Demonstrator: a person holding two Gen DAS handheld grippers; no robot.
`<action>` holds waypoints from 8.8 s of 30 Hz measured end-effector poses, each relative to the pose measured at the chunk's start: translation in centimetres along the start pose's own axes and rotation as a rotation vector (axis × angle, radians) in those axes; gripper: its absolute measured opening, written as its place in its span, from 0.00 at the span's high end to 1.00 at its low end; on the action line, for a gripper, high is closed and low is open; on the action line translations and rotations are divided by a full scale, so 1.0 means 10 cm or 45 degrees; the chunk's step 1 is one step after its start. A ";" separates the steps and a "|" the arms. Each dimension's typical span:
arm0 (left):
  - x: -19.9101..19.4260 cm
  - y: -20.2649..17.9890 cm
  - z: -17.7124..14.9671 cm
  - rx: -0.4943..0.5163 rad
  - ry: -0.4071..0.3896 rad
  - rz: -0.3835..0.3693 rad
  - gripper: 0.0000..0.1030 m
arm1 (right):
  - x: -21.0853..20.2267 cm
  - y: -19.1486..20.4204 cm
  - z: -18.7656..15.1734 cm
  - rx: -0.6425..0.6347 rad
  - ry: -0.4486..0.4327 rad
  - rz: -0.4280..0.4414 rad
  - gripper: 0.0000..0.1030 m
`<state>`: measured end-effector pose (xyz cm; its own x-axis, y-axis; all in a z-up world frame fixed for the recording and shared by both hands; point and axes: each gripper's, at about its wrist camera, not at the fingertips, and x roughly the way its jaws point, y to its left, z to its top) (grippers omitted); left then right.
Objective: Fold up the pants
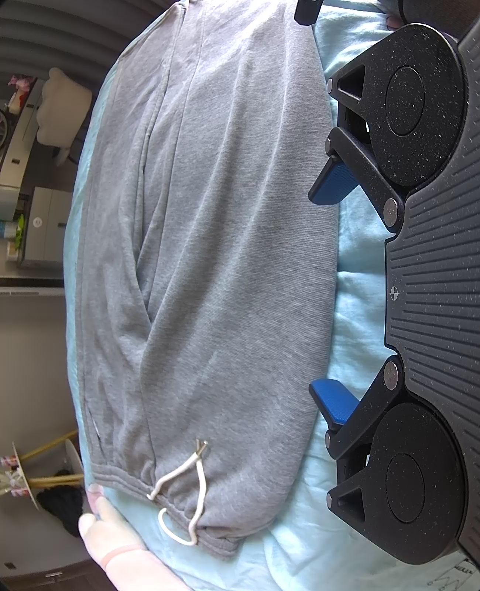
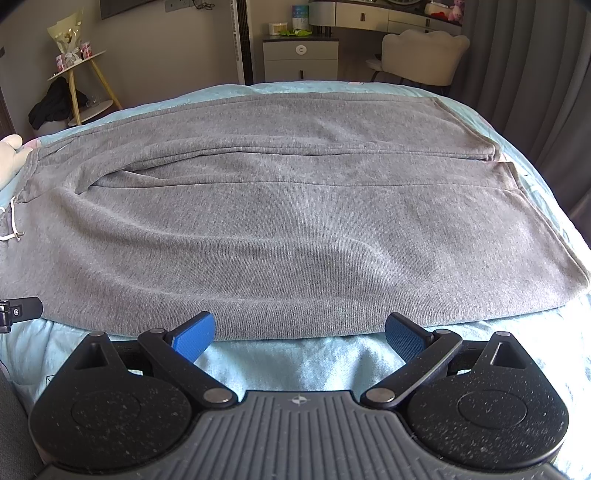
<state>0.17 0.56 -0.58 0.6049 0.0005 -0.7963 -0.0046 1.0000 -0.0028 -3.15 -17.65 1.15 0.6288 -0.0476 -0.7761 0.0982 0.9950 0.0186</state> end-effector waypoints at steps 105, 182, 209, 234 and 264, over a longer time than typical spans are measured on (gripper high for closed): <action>1.35 0.93 0.91 -0.344 -0.320 0.320 0.00 | 3.00 -0.95 3.36 0.902 -0.097 -0.225 0.41; 1.21 1.53 1.92 -0.970 -0.282 -0.405 0.43 | 1.23 -2.07 0.80 1.302 -0.701 0.023 0.97; 2.07 1.36 2.32 -1.003 -0.239 -0.442 0.94 | 1.58 -2.19 0.76 1.410 -0.706 0.196 0.95; 0.59 1.74 0.24 -1.167 -0.154 -0.314 0.49 | 0.64 -2.42 -0.18 1.291 -0.398 -0.001 0.84; 0.22 2.17 0.12 -1.129 -0.079 -0.087 0.54 | 0.18 -2.41 -0.17 0.914 -0.237 -0.662 0.64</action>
<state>2.32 22.26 -1.67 0.6684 -0.0329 -0.7431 -0.5660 0.6257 -0.5368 -5.70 -41.60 -1.81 0.4791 -0.5515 -0.6829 0.8230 0.5527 0.1310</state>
